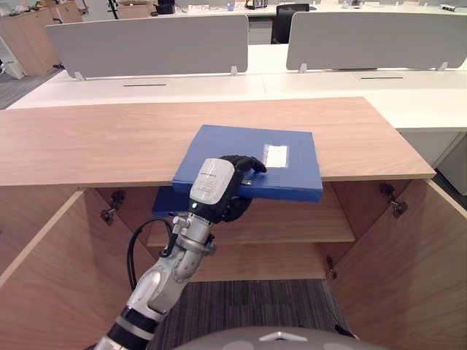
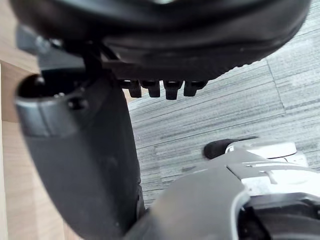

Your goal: Walk over to the cabinet, pick up the folder, carry it to the office cabinet, place the folder inside the office cabinet, then close the office cabinet door

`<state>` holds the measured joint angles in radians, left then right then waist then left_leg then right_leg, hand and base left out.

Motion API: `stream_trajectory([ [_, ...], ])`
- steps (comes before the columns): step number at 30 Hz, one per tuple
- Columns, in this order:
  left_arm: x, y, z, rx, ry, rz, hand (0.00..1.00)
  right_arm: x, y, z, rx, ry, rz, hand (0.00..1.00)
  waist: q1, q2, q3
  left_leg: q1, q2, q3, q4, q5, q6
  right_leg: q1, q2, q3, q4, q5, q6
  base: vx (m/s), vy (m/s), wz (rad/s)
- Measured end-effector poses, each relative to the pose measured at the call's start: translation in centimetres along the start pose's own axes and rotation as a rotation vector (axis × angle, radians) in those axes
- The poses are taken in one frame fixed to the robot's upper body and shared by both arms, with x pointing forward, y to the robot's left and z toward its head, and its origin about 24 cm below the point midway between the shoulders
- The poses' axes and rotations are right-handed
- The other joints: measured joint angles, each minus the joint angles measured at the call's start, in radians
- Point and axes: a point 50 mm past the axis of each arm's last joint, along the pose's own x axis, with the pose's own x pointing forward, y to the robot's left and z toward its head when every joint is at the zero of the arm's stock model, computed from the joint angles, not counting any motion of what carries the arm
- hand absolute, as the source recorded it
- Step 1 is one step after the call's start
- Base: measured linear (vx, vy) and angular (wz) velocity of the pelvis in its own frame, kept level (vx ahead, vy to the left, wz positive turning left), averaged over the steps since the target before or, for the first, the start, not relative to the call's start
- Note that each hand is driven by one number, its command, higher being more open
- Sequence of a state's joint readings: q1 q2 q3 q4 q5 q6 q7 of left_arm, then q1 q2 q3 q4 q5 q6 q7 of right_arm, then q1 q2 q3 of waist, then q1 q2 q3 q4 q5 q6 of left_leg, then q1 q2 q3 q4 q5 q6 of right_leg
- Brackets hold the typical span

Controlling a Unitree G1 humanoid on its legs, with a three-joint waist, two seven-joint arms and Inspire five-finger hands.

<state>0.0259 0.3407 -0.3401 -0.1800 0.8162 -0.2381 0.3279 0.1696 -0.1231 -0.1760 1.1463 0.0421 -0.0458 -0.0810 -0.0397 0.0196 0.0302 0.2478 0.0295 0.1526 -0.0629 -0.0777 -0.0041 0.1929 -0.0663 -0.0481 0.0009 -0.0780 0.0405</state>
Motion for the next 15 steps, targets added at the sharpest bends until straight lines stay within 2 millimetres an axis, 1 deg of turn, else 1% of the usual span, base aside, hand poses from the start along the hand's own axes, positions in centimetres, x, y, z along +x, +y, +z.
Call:
stream_trajectory([
  [2,0.2,0.5,0.1,-0.005,-0.002,0.033,0.0,0.0,-0.1,0.0,-0.002,-0.001,-0.003,1.0,-0.001,0.005,0.0,0.0,0.001,0.0,-0.002,0.0,0.0,0.0,0.001,0.0,-0.003,0.0,0.001,0.0,-0.035,0.0],
  [3,0.2,0.8,0.2,-0.037,0.014,0.057,0.0,0.0,-0.2,0.1,-0.003,-0.002,-0.005,1.0,-0.001,0.008,0.001,0.0,0.001,0.0,-0.002,0.0,0.0,0.0,0.001,0.0,-0.004,0.001,0.002,0.0,-0.033,0.0],
  [7,-0.5,0.5,0.1,-0.103,0.061,0.055,0.0,0.0,-0.2,0.1,-0.004,-0.004,-0.012,1.0,-0.001,0.01,0.002,-0.002,0.002,0.0,-0.003,-0.001,-0.001,0.0,0.003,0.001,-0.007,0.002,0.004,0.0,-0.015,0.0],
  [11,-0.6,1.0,0.6,-0.154,0.062,0.086,0.0,0.0,0.1,0.5,-0.036,-0.024,-0.004,1.0,-0.003,0.008,0.006,-0.004,0.003,0.004,-0.001,-0.002,-0.003,-0.004,0.003,0.01,-0.007,0.005,0.008,0.0,0.0,-0.04],
  [15,-0.6,1.7,1.5,-0.24,0.065,0.138,0.0,0.0,0.4,1.2,-0.027,-0.058,0.0,1.0,-0.001,0.01,0.007,-0.024,0.006,0.025,0.036,-0.022,-0.002,-0.016,0.002,0.035,-0.001,0.006,0.01,-0.01,-0.009,-0.14],
])
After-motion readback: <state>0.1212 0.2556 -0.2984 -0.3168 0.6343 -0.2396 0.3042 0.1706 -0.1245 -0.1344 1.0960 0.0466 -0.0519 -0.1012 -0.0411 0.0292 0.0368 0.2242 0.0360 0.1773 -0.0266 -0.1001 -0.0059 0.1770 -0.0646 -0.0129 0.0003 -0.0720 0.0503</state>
